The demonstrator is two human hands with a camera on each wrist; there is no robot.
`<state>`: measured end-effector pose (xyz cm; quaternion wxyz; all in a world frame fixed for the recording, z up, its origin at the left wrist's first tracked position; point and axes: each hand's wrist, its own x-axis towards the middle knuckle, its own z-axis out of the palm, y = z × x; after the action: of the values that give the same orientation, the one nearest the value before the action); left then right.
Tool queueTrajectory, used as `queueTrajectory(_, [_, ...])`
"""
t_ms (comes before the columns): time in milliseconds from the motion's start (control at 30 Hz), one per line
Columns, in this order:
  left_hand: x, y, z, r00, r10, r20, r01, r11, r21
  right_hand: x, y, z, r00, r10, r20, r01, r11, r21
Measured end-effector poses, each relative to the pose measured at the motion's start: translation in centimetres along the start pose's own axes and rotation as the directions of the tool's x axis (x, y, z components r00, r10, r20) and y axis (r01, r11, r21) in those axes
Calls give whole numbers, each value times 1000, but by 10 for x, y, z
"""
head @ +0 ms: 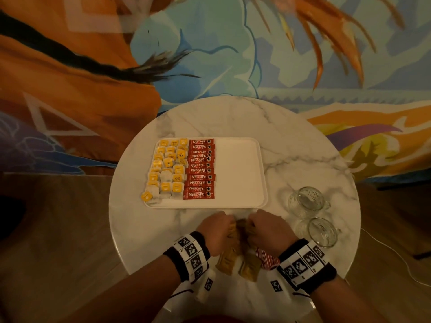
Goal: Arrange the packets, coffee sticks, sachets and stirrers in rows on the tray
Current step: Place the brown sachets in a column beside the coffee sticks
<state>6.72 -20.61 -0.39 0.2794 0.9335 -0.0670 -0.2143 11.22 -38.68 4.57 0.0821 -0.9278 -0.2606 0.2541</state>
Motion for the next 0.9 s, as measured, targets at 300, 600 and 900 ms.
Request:
queueTrajectory(300, [-7,2,1,992,-121,-41,114,983,-147,-6,18,-1,998,-14,-61,26,980,196])
queueTrajectory(600, [-9,0,-2,984,-157,-80,126,945,-303,-9,31,-3,983,-46,-180,122,889,441])
queueTrajectory(900, [-19,-7,-18,974,-216,-75,113,741,-661,-5,15,-13,969,-163,-184,245,688,683])
